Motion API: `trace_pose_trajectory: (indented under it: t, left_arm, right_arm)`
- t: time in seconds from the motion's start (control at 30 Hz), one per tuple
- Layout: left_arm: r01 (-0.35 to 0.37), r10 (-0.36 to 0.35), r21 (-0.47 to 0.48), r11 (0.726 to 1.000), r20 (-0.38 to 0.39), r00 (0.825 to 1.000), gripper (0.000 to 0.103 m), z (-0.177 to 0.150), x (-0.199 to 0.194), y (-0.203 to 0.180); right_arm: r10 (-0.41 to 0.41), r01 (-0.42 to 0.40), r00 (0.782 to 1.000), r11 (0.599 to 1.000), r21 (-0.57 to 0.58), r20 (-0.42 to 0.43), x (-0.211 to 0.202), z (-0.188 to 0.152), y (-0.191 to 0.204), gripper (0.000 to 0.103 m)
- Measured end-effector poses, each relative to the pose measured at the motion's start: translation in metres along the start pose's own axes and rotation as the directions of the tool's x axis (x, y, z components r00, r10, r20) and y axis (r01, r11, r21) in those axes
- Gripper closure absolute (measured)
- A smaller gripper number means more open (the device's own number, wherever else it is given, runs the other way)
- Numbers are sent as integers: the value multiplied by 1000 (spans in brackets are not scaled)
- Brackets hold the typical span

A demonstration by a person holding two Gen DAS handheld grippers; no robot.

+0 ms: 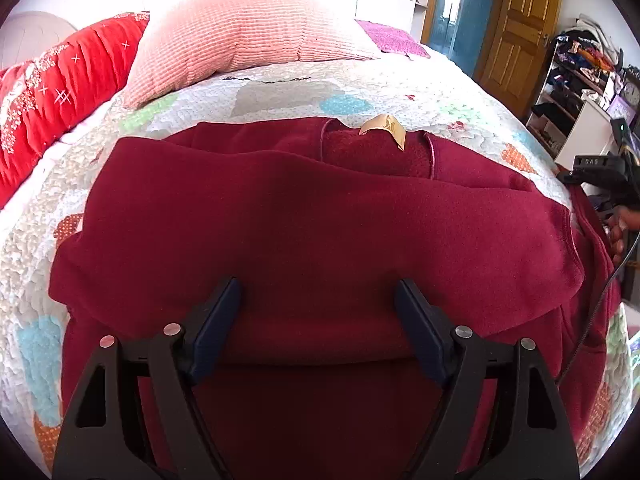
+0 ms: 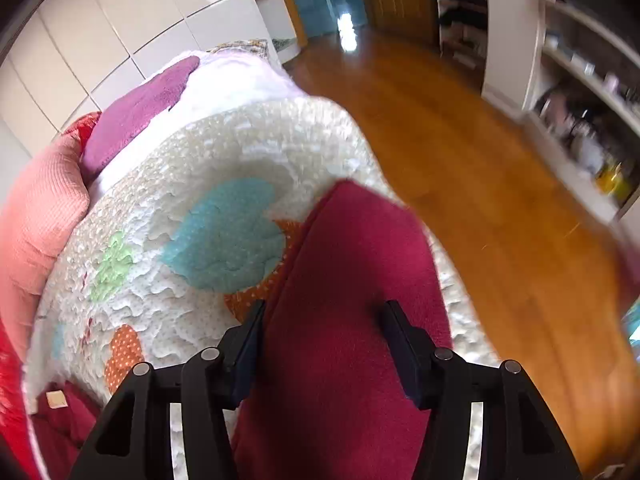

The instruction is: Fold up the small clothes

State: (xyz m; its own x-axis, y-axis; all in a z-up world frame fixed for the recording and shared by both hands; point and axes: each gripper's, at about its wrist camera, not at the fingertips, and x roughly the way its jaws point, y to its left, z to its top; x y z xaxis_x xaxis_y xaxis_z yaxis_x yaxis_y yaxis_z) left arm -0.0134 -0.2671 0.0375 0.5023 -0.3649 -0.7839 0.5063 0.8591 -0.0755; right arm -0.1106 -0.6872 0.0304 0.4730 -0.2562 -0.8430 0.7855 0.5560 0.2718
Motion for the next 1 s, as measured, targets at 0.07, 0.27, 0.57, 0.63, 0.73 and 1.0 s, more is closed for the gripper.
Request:
trace_pose_trajectory:
  t: [0.07,0.27,0.57,0.63,0.73,1.0]
  left_arm:
    - [21,-21,-12,1000,0,1000,22,1,1,3]
    - [132,-131,-55,990,18,991,21,5,-11,18]
    - [196,-175,-186,963,126,977,21,22,-73,92]
    - [226,-192,-278,934,144,971,21,20,-77,120]
    - [238,-189,-365,900,165,968,21,16,-79,143]
    - [269,-255,-339,901,87,963,21,22,-57,118]
  right_arm:
    - [32,-31,999,999,-28,33,-9,-3,-2,81]
    - [266,-238,954,952,-194,136,-92,-19,25,95]
    - [605,-556,794,680,-478,-63,-159,-119,173,95]
    - [628,-601,767,634,-486,-129,-150,-151,195,95]
    - [580,-630,769,617,-472,-269,-111,-201,226,55]
    - [554,-597,797,666,-446,-240,-128,-215,176,51]
